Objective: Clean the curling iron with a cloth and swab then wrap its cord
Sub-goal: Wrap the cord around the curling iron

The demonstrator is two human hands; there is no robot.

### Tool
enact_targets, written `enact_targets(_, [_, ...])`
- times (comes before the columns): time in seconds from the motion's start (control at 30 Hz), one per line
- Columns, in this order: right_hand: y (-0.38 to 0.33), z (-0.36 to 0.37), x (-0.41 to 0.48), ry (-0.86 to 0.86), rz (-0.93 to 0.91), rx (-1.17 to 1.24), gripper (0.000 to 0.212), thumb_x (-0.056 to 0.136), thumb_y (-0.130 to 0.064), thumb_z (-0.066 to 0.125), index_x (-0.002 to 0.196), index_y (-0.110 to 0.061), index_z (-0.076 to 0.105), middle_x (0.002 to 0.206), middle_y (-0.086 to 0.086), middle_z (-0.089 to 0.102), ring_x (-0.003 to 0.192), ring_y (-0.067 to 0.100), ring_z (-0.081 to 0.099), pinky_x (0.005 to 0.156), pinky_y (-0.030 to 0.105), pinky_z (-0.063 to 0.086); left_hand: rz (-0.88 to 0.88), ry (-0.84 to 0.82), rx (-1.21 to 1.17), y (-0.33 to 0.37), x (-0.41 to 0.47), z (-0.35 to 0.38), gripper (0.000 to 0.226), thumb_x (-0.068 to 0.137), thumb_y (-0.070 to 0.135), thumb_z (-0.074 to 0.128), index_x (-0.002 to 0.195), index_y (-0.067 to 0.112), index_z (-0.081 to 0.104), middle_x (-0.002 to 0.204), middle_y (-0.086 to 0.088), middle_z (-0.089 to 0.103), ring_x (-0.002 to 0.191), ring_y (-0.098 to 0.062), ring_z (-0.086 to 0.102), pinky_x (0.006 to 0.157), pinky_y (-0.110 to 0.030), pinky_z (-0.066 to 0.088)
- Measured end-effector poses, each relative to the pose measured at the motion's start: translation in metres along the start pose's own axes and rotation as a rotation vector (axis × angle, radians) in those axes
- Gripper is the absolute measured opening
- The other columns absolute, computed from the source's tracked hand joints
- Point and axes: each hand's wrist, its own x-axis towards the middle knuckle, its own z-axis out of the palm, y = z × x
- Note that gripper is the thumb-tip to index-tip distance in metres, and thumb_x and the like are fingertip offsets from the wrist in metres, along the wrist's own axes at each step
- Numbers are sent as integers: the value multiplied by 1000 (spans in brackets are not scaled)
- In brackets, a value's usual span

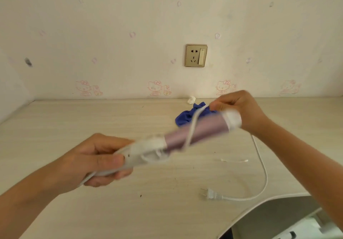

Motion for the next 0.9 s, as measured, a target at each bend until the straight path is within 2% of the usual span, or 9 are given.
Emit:
enact_targets(0.1, [-6, 28, -22, -220, 46, -94, 26, 90, -28, 77, 70, -12, 76, 55, 15, 47, 51, 12, 33, 53, 30, 30, 103, 392, 43, 12, 11, 3, 27, 93, 26, 64, 108, 6, 73, 73, -11, 57, 37, -10, 33, 43, -13, 26])
enact_targets(0.23, [-40, 44, -45, -408, -114, -117, 45, 92, -39, 68, 61, -9, 55, 51, -3, 37, 48, 9, 30, 50, 18, 29, 29, 703, 582, 17, 43, -1, 24, 98, 25, 58, 79, 10, 63, 57, 4, 47, 44, -12, 33, 48, -24, 26])
enact_targets(0.3, [-59, 41, -40, -367, -188, -108, 38, 91, -36, 67, 65, -9, 63, 52, -7, 46, 46, 7, 39, 50, 10, 30, -47, 627, 799, 15, 56, 1, 27, 102, 20, 56, 76, 20, 64, 52, 8, 42, 45, -6, 33, 48, -27, 28])
enact_targets(0.4, [-67, 25, -17, -233, -181, -58, 17, 90, -18, 75, 73, -14, 75, 60, -15, 65, 54, 0, 56, 56, 8, 39, -172, 300, 868, 15, 59, 4, 22, 99, 34, 54, 102, 27, 74, 64, 2, 54, 50, -5, 41, 51, -21, 33])
enact_targets(0.53, [-41, 8, -3, -216, -7, 131, 16, 86, -16, 80, 76, -6, 75, 56, -11, 63, 51, 1, 51, 53, 14, 39, -174, -22, 392, 19, 45, -4, 36, 97, 32, 58, 119, 7, 71, 69, 0, 50, 47, -16, 27, 43, -22, 25])
enact_targets(0.63, [-25, 16, -15, -315, 63, 62, 34, 96, -27, 68, 64, -18, 71, 50, -14, 50, 49, 3, 40, 56, 22, 32, -25, 59, 113, 17, 34, -10, 36, 93, 30, 62, 119, 7, 71, 70, -7, 53, 40, -11, 32, 40, -15, 25])
enact_targets(0.7, [-28, 36, -32, -465, 110, -65, 44, 105, -38, 55, 69, -17, 72, 48, -17, 46, 47, 1, 40, 56, 18, 31, 19, 228, -5, 12, 37, -10, 35, 92, 29, 62, 115, 3, 69, 73, -11, 55, 39, -10, 33, 40, -16, 25])
enact_targets(0.8, [-52, 56, -48, -582, -38, -178, 44, 101, -48, 51, 66, -24, 60, 52, -15, 45, 49, 2, 43, 53, 15, 36, -10, 499, 381, 5, 52, -7, 28, 92, 27, 54, 98, 3, 66, 71, -13, 51, 44, -12, 32, 45, -22, 26])
enact_targets(0.9, [-69, 40, -27, -456, -139, -135, 33, 95, -36, 64, 66, -21, 62, 53, -15, 49, 48, 1, 44, 51, 11, 36, -117, 368, 790, -2, 53, -7, 33, 93, 34, 51, 103, 9, 70, 68, -7, 52, 50, -7, 38, 52, -29, 32])
